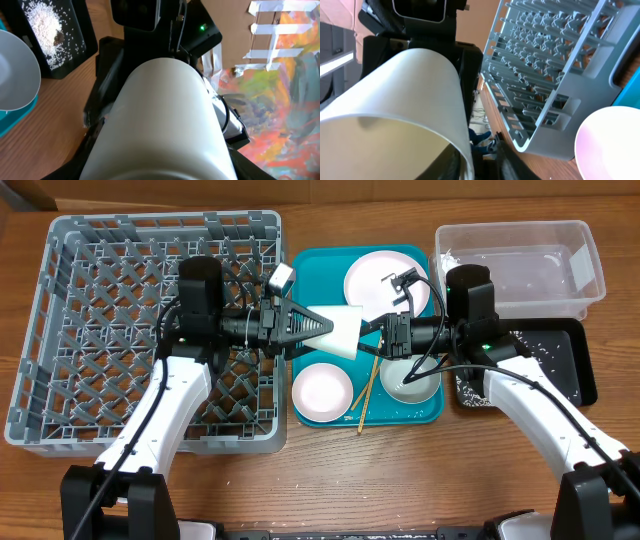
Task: Sort waste into correct bins and load items into the dishwasher
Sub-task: 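Release with right, lower the cup into the dish rack with left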
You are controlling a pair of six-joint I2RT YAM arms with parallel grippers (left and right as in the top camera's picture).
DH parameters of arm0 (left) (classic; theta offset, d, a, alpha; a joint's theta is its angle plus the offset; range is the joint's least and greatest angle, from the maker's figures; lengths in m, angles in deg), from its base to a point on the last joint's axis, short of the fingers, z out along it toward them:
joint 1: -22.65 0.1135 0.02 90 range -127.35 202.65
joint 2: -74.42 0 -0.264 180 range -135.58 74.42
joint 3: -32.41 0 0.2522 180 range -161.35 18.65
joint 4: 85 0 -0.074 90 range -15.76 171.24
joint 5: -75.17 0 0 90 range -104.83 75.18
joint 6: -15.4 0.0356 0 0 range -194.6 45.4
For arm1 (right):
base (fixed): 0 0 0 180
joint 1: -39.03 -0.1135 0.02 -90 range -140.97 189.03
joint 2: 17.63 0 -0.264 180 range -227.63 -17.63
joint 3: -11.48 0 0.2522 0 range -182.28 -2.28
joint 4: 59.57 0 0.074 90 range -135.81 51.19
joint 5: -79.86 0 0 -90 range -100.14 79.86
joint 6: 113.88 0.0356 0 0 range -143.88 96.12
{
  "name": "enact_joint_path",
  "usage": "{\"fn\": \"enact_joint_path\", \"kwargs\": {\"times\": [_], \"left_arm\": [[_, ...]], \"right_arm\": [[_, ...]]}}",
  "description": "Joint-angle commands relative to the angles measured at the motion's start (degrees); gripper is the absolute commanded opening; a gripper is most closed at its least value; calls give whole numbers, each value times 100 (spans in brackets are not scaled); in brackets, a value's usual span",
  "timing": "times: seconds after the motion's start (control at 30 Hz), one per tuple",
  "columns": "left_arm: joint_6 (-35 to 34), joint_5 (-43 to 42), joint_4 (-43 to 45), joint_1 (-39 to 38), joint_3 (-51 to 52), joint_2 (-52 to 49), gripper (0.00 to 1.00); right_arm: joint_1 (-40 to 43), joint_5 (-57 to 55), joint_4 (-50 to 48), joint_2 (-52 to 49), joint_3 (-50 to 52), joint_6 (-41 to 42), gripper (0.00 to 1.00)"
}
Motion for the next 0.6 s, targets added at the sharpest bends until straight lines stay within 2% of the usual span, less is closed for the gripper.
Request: {"fn": "enact_joint_path", "kwargs": {"times": [0.0, 0.2, 0.27, 0.33, 0.53, 0.57], "left_arm": [[-15, -103, 107, 61, -103, 2, 18], [109, 81, 144, 214, -103, 2, 15], [334, 173, 153, 258, -103, 2, 13], [540, 389, 153, 321, -103, 2, 12], [564, 1180, 144, 564, -136, 9, 10], [573, 1346, 133, 603, -153, 9, 10]], "right_arm": [[151, 116, -39, -35, 13, -59, 29], [636, 634, -544, -28, -2, 105, 41], [876, 874, -907, -17, -15, 372, 49], [1165, 1073, -1311, 0, -15, 656, 62], [1694, 1152, -1453, -2, -9, 754, 69], [1709, 1147, -1429, -2, -9, 697, 76]]}}
